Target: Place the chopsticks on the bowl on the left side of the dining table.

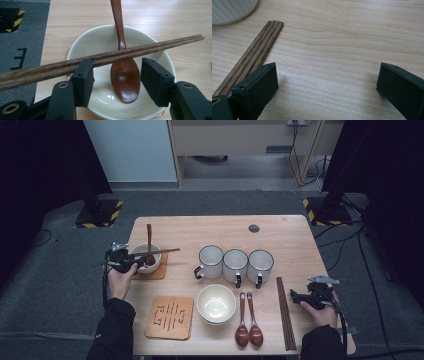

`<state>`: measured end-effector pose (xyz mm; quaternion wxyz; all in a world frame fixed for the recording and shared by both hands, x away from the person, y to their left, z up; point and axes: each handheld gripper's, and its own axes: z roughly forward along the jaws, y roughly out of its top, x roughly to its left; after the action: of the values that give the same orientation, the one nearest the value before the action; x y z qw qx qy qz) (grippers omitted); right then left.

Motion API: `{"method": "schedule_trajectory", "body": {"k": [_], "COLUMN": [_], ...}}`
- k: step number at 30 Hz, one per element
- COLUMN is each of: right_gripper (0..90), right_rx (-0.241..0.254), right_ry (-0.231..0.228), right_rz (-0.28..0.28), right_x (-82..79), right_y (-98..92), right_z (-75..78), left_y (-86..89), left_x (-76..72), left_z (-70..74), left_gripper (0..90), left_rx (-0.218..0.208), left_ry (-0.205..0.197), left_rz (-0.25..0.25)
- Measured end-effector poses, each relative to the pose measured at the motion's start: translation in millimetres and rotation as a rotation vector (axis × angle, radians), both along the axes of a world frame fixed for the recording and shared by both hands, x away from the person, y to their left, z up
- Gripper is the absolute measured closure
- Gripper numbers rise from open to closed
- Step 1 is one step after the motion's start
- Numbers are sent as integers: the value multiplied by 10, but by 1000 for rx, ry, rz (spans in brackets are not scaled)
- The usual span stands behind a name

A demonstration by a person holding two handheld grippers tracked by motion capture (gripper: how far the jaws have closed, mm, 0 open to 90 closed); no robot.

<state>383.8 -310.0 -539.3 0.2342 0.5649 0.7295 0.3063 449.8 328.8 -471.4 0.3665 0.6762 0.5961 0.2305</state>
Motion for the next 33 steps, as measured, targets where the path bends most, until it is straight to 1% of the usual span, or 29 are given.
{"method": "schedule_trajectory", "body": {"k": [6,11,14,16,19,24,27,30,33], "right_gripper": [37,37,37,37,37,37,37,37,37], "right_rx": [0,0,0,0,0,0,0,0,0], "right_ry": [0,0,0,0,0,0,0,0,0], "right_rz": [0,0,0,0,0,0,0,0,0], "right_x": [0,0,0,0,0,0,0,0,0], "right_y": [0,0,0,0,0,0,0,0,0], "right_z": [0,0,0,0,0,0,0,0,0], "left_y": [-2,-10,-17,-38,-102,-226,-279,-355,-442], "left_x": [11,1,-21,-35,-43,-27,6,68,137], "left_z": [-8,-11,31,84,163,264,273,263,249], "left_gripper": [433,431,431,432,432,439,441,441,439], "left_rx": [4,4,2,3,-23,-15,-12,-2,-7], "left_ry": [-8,-3,-17,-32,-58,-92,-98,-87,-86], "left_rz": [-2,-7,-7,-14,-39,-63,-64,-69,-75]}}
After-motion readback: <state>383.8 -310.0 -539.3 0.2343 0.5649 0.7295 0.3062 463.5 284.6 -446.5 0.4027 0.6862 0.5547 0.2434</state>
